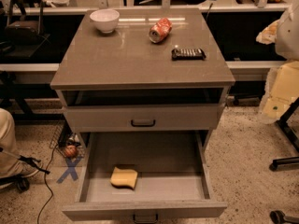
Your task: Pick sponge from middle drawer and place on counter
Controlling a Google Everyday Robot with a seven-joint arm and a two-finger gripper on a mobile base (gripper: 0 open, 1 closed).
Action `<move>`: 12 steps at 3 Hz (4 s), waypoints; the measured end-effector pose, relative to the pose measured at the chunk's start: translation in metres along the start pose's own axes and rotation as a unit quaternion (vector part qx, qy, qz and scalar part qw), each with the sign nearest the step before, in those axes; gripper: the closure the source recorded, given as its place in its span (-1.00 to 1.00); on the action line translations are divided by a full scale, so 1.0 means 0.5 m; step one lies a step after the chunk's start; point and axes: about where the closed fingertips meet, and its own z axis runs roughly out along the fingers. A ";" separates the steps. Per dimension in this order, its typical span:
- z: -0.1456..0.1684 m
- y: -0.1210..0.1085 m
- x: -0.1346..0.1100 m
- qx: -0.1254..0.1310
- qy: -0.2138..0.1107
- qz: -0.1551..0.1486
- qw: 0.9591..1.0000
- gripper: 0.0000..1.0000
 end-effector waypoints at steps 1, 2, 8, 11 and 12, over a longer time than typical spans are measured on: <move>0.000 0.000 0.000 0.000 0.000 0.000 1.000 -1.00; 0.054 0.020 -0.002 -0.033 -0.025 0.004 0.999 -1.00; 0.667 0.331 -0.062 -0.217 -0.198 0.171 0.940 -1.00; 0.909 0.308 -0.094 -0.179 -0.245 0.247 0.920 -1.00; 0.935 0.311 -0.110 -0.167 -0.247 0.240 0.924 -1.00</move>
Offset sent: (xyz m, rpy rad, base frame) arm -0.0036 0.0189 -0.0802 0.1757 0.1605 0.0529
